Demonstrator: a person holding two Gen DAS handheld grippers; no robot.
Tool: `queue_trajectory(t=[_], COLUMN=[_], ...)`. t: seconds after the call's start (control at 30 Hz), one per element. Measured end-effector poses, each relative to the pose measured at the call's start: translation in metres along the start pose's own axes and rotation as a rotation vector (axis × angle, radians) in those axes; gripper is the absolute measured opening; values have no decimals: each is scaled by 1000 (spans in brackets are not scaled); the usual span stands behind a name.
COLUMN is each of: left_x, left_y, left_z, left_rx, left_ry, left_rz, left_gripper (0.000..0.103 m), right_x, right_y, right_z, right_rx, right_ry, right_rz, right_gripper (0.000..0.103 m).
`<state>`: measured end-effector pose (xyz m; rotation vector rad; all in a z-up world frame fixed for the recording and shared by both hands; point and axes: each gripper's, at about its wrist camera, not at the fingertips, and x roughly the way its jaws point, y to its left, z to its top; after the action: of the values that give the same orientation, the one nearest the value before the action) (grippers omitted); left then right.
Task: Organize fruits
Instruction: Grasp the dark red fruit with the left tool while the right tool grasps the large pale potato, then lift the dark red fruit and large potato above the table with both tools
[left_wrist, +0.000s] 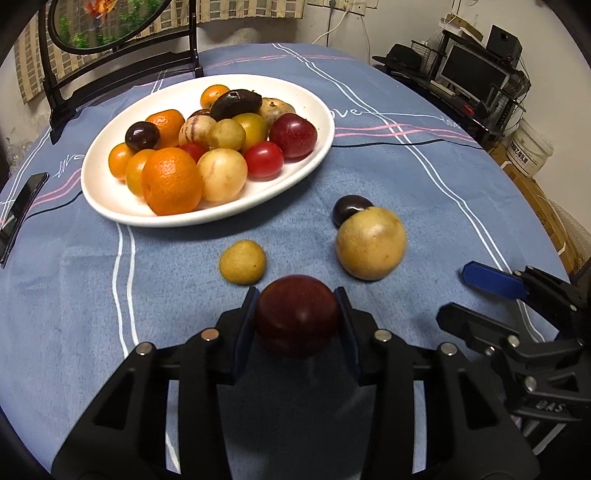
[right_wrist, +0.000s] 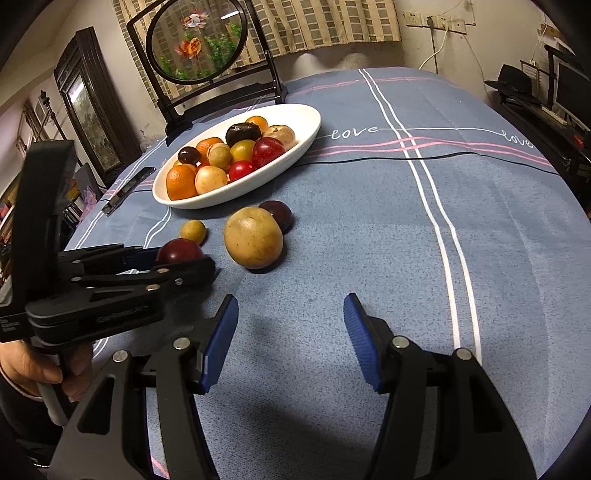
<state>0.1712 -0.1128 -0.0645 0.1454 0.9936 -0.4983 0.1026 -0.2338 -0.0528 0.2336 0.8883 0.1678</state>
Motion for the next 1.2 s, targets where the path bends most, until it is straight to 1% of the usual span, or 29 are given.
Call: queue_trajectory(t=[0.4, 0.57, 0.67, 0.83, 1.0, 1.13, 1.2], left_x=[-17, -22, -24, -27, -30, -30, -31], left_y=[20, 34, 44, 66, 80, 80, 78], left_z=[-16, -23, -28, -37, -42, -44, -44], left_rx=[-27, -51, -67, -109, -136, -135, -135], left_ry=[-21, -31, -35, -39, -50, -54, -54], left_rz=[-11, -19, -20, -26, -35, -40, -41], left_gripper=[41, 42, 41, 41, 41, 42, 42], right_x=[8, 18, 27, 41, 54, 61, 61], right_y=[17, 32, 39, 48, 55, 55, 52], right_z=[-1, 2, 5, 16, 29, 37, 40], right_rx=[-33, -62, -76, -83, -80, -44, -20], right_ry=[38, 64, 84, 88, 87, 82, 65], right_rz=[-45, -61, -91, -126, -141, -150, -150], right_gripper=[60, 60, 61, 61, 61, 61, 61])
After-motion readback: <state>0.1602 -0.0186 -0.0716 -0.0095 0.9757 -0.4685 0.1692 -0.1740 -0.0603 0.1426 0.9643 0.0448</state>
